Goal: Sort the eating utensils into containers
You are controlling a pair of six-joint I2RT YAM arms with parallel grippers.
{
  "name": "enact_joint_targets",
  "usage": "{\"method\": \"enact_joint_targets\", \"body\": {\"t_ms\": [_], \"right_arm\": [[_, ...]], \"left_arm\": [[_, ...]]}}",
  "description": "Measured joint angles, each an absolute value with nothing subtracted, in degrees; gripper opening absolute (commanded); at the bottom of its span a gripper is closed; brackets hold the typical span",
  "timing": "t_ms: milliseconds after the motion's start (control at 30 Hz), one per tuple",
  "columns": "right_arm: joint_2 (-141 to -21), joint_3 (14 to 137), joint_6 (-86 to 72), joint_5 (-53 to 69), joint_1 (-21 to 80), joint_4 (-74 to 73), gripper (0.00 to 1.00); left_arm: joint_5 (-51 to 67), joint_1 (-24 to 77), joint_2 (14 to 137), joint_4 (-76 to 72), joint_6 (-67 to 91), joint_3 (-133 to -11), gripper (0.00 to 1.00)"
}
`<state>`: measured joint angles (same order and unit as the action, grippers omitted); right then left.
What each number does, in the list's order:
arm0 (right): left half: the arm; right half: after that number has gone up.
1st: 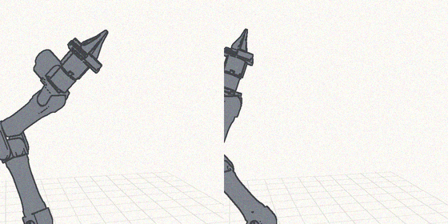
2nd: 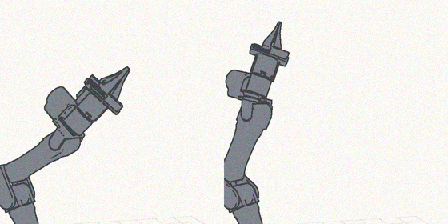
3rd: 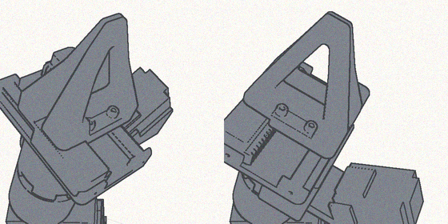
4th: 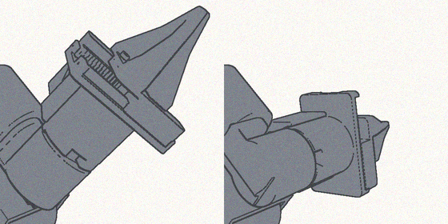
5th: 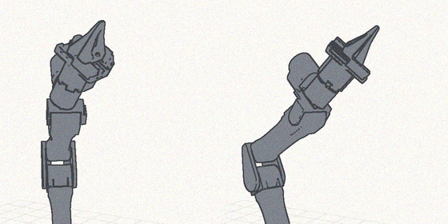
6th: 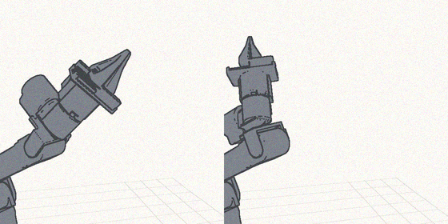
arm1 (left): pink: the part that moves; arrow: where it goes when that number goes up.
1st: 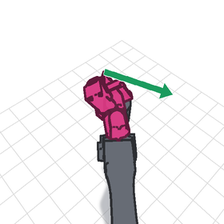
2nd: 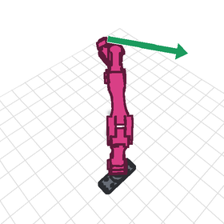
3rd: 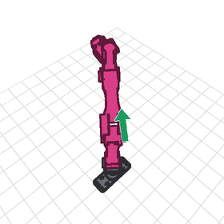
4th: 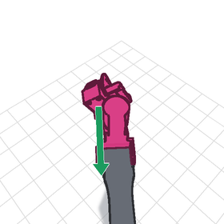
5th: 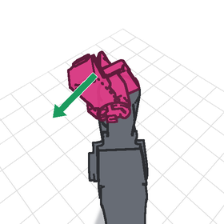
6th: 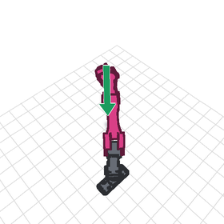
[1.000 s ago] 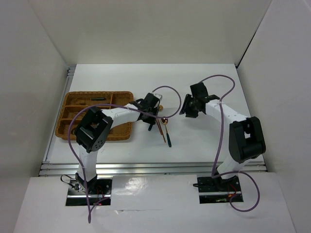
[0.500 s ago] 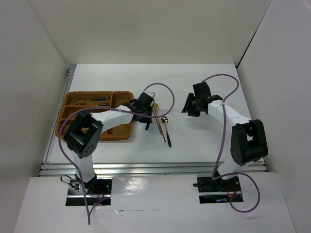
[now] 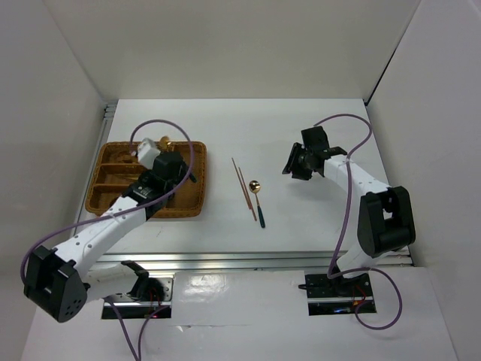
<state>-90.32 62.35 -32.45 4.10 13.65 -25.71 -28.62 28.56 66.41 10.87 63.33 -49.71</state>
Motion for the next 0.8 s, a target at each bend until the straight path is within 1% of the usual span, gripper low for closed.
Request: {"method": "enact_joint_targets", "body": {"t_ms": [33, 67, 100, 233, 333, 433, 500, 567, 633, 800], "right_arm": [[-90.3, 62.3, -32.1, 4.4, 13.6, -25.7, 0.48], [-90.3, 62.4, -31.8, 4.6, 13.5, -25.7, 0.48], [-90.3, 62.4, -31.6, 4.9, 13.4, -25.7, 0.48], [-90.3, 62.4, -31.0, 5.9, 13.2, -25.6, 0.48], [-90.4, 62.4, -30.7, 6.7, 13.2, -25.5, 0.48], [-90.5, 62.4, -30.6, 6.9, 13.2, -25.3, 0.48], [-90.6, 62.4, -30.6, 7.0, 13.2, -25.3, 0.48], [-90.8, 62.4, -30.5, 7.1, 13.2, -25.3, 0.48], [-91.1, 62.4, -30.5, 7.4, 13.2, -25.3, 0.48], [-92.1, 62.5, -30.5, 7.8, 13.2, -25.3, 0.48]], "left_arm": [[-31.6, 28.4, 65.5, 14.1, 68.5, -48.8, 0.22], [-34.2, 28.2, 64.8, 17.5, 73.1, -48.2, 0.26], [-36.7, 28.1, 64.3, 21.1, 78.1, -47.7, 0.32], [-43.8, 28.0, 63.2, 34.6, 95.2, -47.2, 0.33], [-47.9, 27.9, 63.0, 42.7, 104.1, -47.2, 0.31], [-50.4, 27.2, 63.1, 48.7, 108.5, -47.4, 0.31], [-51.4, 26.7, 64.0, 52.2, 110.2, -48.2, 0.35], [-51.7, 26.1, 65.7, 54.9, 111.4, -49.6, 0.35], [-51.9, 25.7, 68.0, 57.6, 112.1, -51.2, 0.37], [-52.3, 25.4, 71.1, 60.4, 112.9, -53.0, 0.37]]}}
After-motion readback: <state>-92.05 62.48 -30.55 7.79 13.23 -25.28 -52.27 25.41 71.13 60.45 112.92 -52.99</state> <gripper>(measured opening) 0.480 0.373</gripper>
